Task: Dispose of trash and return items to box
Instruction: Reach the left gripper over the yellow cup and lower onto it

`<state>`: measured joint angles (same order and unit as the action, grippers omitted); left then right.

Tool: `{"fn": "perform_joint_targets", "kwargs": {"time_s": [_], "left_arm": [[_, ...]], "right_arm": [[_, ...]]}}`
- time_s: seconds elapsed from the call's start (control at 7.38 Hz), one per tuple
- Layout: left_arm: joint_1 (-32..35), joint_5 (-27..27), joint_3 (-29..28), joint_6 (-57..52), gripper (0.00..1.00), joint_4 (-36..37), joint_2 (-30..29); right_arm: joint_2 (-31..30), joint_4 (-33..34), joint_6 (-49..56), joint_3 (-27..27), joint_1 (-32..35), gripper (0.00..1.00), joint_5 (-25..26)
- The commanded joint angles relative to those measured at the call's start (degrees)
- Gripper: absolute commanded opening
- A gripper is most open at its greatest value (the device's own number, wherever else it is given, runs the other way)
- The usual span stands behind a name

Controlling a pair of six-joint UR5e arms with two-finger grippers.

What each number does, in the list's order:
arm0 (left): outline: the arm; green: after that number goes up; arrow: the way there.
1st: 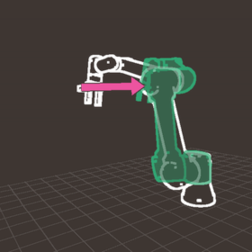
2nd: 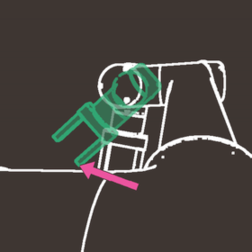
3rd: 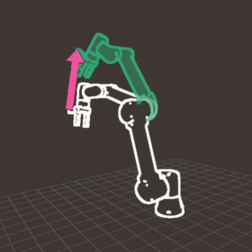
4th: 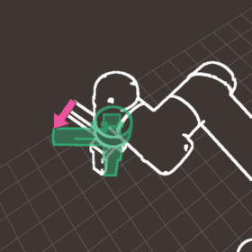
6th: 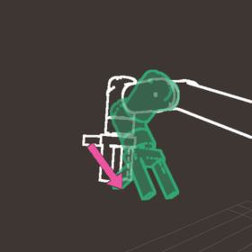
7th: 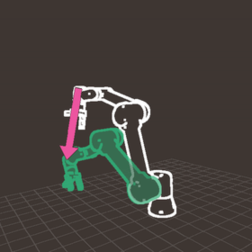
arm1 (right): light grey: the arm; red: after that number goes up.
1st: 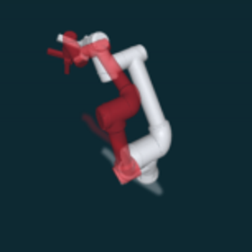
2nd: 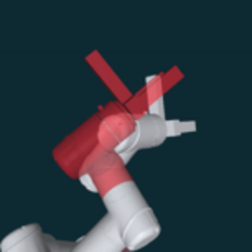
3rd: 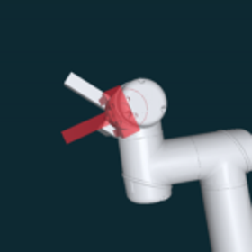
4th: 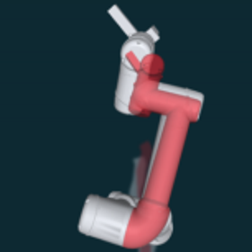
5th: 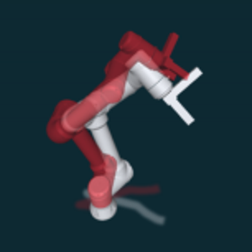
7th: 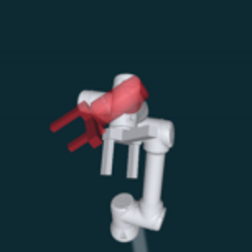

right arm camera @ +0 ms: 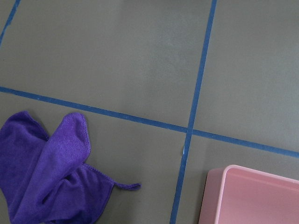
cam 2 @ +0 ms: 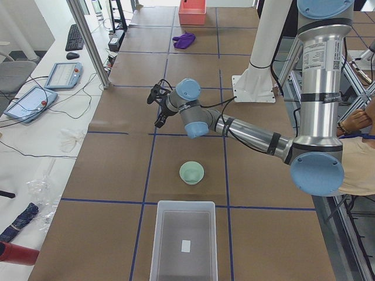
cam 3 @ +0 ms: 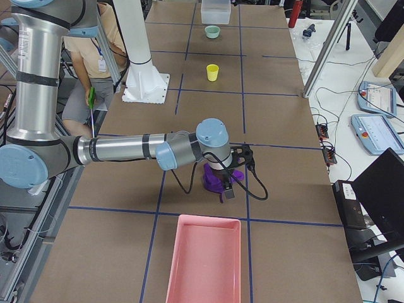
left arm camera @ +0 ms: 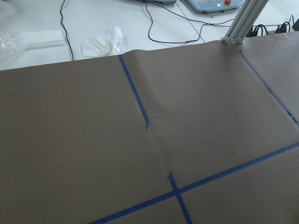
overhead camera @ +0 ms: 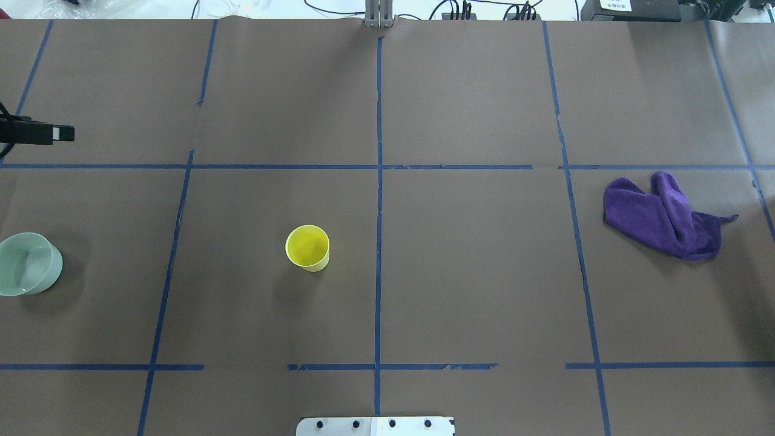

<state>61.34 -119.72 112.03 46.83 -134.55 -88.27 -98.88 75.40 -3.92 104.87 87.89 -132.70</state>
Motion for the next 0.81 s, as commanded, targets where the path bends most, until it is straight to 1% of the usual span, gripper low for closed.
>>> {"fn": "perform_joint_targets", "kwargs": {"time_s": [0.0,0.14,0.27,0.41,0.54,0.68], "left_arm": [[-7.5,5.5,6.0,7.3,1.00,15.2,-5.7],[-13.0,10.6,5.8,13.4,1.00,18.5,-9.5],[-18.9,15.4,5.2,21.6,1.00,23.8,-15.1],[-23.5,19.2,4.2,27.2,1.00,27.7,-19.4],[-27.0,22.1,0.9,30.7,0.99,29.9,-23.5],[-29.8,25.0,-1.6,33.5,0.96,29.9,-24.8]], "right_arm": [[-0.2,0.0,0.0,-0.1,0.0,1.00,-0.1],[-0.1,0.0,0.0,-0.2,0.0,1.00,0.0],[-0.1,0.0,0.0,-0.3,0.0,1.00,0.0],[-0.1,0.0,0.0,-0.3,0.0,1.00,0.0],[-0.1,0.0,0.0,-0.3,0.0,1.00,0.0],[-0.1,0.0,0.0,-0.4,0.0,1.00,0.0]]}}
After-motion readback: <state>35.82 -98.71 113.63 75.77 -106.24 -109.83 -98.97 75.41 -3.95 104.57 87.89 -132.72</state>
